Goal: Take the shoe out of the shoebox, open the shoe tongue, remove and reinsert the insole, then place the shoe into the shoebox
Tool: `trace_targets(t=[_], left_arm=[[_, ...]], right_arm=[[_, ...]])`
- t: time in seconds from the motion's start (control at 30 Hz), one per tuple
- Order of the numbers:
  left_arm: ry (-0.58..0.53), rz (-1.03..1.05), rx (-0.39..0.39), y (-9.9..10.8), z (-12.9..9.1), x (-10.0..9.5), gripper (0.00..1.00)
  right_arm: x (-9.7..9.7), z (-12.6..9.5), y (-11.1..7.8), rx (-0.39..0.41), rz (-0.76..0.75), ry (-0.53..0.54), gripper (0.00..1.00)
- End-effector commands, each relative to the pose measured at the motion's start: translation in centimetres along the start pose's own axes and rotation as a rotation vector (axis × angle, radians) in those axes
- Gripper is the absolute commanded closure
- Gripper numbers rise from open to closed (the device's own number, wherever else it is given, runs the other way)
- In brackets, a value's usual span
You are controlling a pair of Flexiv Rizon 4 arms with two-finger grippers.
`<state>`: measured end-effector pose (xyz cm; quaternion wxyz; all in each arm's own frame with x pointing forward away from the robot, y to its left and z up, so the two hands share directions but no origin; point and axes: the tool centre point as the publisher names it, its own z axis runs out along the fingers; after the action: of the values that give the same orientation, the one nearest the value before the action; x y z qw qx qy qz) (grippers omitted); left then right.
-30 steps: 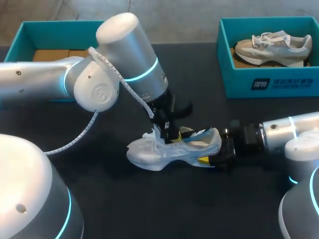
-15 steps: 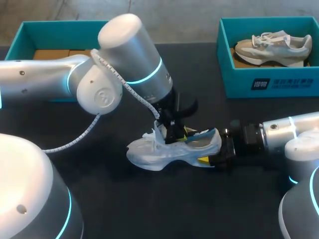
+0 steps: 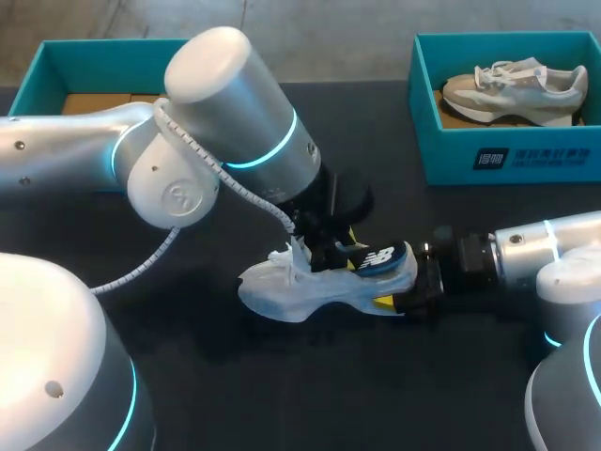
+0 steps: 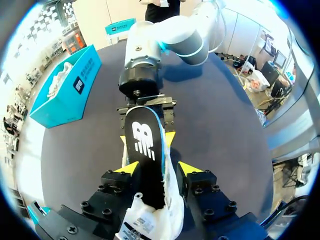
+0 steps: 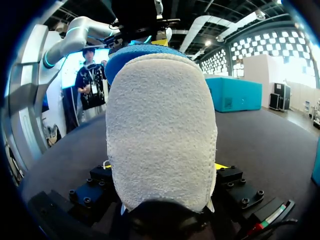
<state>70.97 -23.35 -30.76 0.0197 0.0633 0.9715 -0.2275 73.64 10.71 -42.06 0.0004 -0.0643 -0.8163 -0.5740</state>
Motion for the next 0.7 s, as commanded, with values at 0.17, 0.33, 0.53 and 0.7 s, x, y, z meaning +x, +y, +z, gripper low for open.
trace_targets(t=[0.17, 0.33, 0.53, 0.7], left_arm=[[-0.092, 0.010, 0.001, -0.1, 0.4, 1.4, 0.51], [-0.121, 0.014, 0.001, -0.7, 1.1, 1.5, 0.49], [-0.192, 0.011, -0.005, -1.5, 1.9, 1.4, 0.47], [-0.235, 0.012, -0.005, -1.9, 2.2, 1.4, 0.49]], right_arm=[[0.1, 0.0, 0.1, 0.002, 0.000, -0.001, 1.00], [0.1, 0.0, 0.1, 0.002, 0.000, -0.001, 1.00], [0.1, 0.0, 0.1, 0.002, 0.000, -0.001, 1.00], [0.1, 0.0, 0.1, 0.002, 0.000, -0.001, 1.00]])
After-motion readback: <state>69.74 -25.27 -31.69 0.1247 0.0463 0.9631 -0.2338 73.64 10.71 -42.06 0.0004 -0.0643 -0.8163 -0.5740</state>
